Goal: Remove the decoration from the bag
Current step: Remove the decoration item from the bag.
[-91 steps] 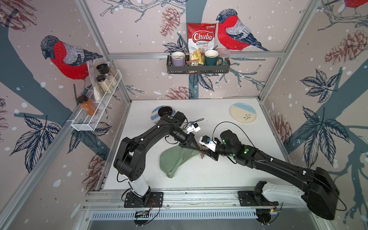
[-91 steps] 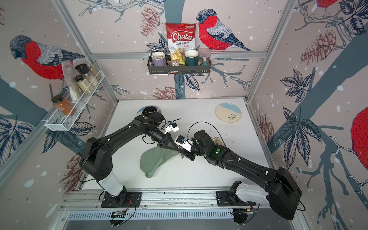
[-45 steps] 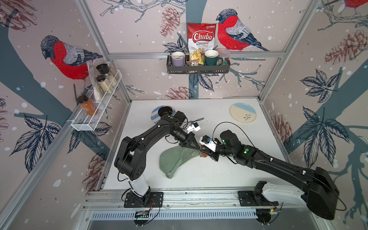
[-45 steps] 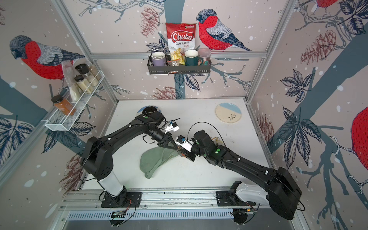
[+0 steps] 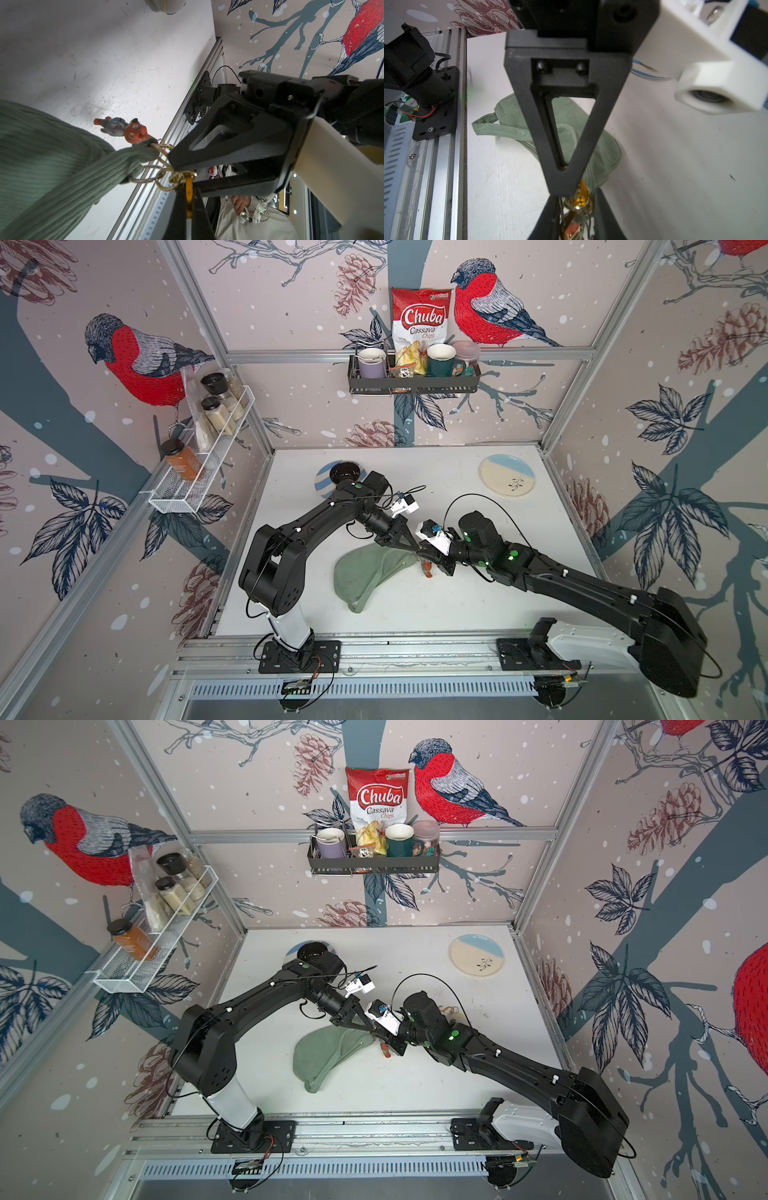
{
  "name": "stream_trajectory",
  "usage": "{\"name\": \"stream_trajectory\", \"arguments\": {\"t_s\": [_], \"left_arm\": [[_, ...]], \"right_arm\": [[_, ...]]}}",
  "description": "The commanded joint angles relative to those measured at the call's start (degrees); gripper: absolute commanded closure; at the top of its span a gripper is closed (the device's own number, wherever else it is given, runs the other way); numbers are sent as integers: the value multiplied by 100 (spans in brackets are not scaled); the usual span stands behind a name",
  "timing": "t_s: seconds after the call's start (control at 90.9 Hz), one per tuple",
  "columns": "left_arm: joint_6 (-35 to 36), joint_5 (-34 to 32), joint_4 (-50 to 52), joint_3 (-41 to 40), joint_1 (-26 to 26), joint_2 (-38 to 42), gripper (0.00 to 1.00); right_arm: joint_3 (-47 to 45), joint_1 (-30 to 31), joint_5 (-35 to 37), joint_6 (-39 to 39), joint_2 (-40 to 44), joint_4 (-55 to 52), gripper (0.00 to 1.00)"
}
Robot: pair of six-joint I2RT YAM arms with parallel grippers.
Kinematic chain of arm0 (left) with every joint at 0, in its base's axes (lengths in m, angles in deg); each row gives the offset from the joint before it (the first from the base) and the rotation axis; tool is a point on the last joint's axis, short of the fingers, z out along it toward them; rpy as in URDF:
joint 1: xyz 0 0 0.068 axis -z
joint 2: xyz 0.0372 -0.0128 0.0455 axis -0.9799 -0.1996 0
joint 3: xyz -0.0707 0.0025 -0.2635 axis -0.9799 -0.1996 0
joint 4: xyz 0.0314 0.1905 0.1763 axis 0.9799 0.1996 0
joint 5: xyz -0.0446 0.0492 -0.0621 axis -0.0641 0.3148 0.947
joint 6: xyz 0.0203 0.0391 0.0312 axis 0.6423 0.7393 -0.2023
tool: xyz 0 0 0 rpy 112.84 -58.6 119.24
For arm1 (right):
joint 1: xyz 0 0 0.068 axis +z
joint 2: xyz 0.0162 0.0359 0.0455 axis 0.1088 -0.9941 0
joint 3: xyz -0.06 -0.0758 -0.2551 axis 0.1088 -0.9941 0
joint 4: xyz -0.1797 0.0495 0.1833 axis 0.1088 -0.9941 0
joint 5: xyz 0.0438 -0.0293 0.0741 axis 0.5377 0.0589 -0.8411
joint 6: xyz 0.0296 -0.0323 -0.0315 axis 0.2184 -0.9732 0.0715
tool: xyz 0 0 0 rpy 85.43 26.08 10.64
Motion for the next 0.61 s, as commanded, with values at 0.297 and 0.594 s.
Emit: {"name": "stream_trajectory", "arguments": {"t_s": [0.297, 0.594], "left_arm": [[-1296, 272, -1399, -620, -277, 688, 67], [-1563, -1226, -3762, -2175, -230, 1786, 47]], "right_arm": [[161, 14, 703, 241, -72, 3, 94], [494, -160, 370, -390, 113, -1270, 96]]}}
